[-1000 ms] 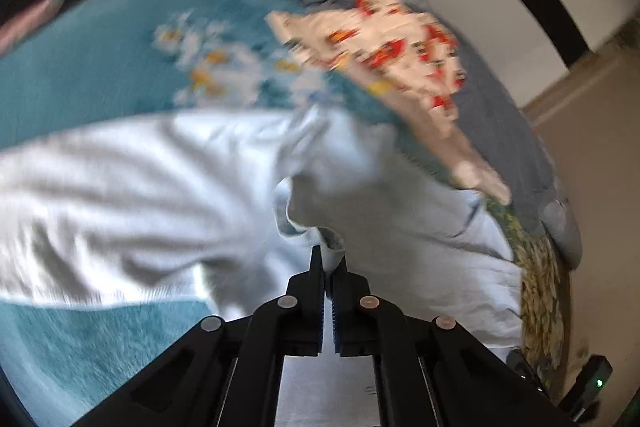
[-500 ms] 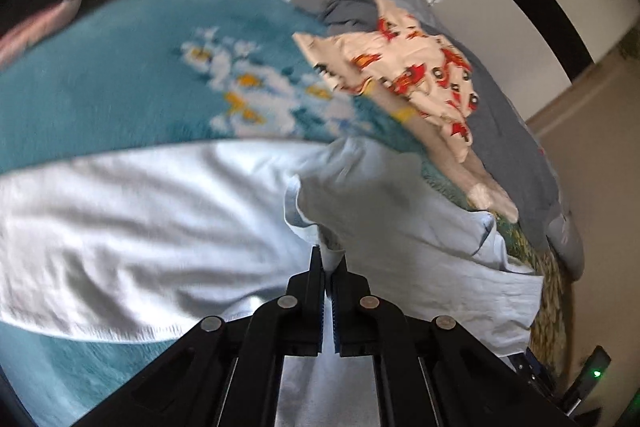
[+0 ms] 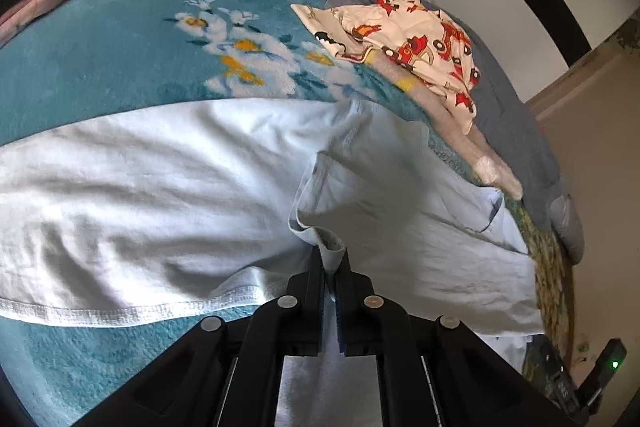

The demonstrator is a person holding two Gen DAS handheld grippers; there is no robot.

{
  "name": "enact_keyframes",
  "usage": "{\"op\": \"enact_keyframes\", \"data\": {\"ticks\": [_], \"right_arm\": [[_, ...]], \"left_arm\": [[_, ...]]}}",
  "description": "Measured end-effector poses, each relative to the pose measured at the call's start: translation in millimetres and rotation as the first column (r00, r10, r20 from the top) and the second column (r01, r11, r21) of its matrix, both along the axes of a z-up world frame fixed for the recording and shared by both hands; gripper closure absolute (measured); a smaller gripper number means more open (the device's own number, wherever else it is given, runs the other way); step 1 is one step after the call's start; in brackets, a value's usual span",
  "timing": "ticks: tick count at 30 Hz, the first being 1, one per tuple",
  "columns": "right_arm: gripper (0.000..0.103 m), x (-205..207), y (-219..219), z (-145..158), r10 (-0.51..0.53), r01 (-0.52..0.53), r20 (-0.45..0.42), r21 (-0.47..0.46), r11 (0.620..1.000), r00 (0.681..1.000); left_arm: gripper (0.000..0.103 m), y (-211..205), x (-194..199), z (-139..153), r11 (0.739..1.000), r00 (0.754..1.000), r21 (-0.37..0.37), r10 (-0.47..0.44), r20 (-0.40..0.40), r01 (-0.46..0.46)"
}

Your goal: Fold clothes

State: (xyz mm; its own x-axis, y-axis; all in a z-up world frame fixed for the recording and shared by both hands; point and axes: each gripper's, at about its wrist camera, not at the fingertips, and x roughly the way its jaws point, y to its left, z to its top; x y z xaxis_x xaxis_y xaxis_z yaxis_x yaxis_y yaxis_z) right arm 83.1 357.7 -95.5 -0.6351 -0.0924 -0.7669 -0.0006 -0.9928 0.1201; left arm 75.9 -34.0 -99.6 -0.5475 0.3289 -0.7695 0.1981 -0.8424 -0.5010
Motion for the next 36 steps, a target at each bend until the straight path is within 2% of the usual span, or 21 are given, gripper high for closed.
{"op": "enact_keyframes", "data": {"ticks": [1, 3, 4, 7, 10, 12, 17, 19, 21, 22, 26, 33, 36], "right_arm": [[0.038, 3, 3, 2, 0.022, -0.022, 0.006, -0.019, 1.000, 1.000], [0.038, 11, 12, 8, 0.073, -0.072, 0.006, -0.081, 0.994, 0.997], [0.038, 12, 18, 11, 0.087, -0.086, 0.001, -0.115, 0.990, 0.996], [0.038, -9, 35, 13, 0.081, -0.074, 0.017, -0.240, 0.968, 0.997], [0.039, -50, 47, 1, 0.061, -0.031, 0.067, -0.387, 0.922, 0.996], [0.048, -77, 54, -10, 0.042, 0.019, 0.121, -0.460, 0.888, 0.992], [0.053, -116, 51, -23, 0.054, 0.049, 0.180, -0.520, 0.853, 0.982], [0.063, -124, 57, -31, 0.018, 0.109, 0.218, -0.558, 0.823, 0.976], [0.093, -128, 60, -32, 0.012, 0.124, 0.228, -0.571, 0.812, 0.974], [0.097, -129, 59, -31, 0.020, 0.116, 0.226, -0.572, 0.812, 0.974], [0.100, -136, 53, -23, 0.036, 0.077, 0.191, -0.550, 0.832, 0.981], [0.103, -155, 57, -25, -0.030, 0.113, 0.189, -0.443, 0.890, 0.982], [0.103, -153, 68, -32, -0.055, 0.146, 0.206, -0.462, 0.875, 0.977]], "left_arm": [[0.096, 0, 0, 1, 1.000, 1.000, 0.003, -0.003, 0.002, 0.003], [0.089, 0, 1, 3, 1.000, 1.000, 0.003, -0.011, 0.011, 0.011], [0.083, 0, 1, 4, 1.000, 1.000, 0.006, -0.014, 0.013, 0.014], [0.054, -2, 12, 9, 1.000, 1.000, 0.030, 0.003, -0.004, -0.003], [0.052, -3, 24, 18, 0.999, 0.999, 0.022, 0.030, -0.025, -0.030], [0.052, 2, 31, 30, 0.999, 0.998, -0.037, 0.031, -0.053, -0.033], [0.052, 38, 29, 48, 0.994, 0.990, -0.071, -0.087, -0.108, 0.079], [0.051, 58, 23, 48, 0.987, 0.983, -0.083, -0.148, -0.108, 0.139], [0.051, 75, 17, 43, 0.978, 0.978, -0.106, -0.188, -0.086, 0.179], [0.051, 82, 14, 38, 0.974, 0.977, -0.121, -0.202, -0.070, 0.193], [0.051, 95, 10, 16, 0.969, 0.976, -0.121, -0.219, 0.005, 0.218], [0.049, 93, 15, 14, 0.967, 0.974, -0.118, -0.226, 0.007, 0.225], [0.049, 89, 17, 15, 0.970, 0.975, -0.100, -0.223, 0.004, 0.222]]}}
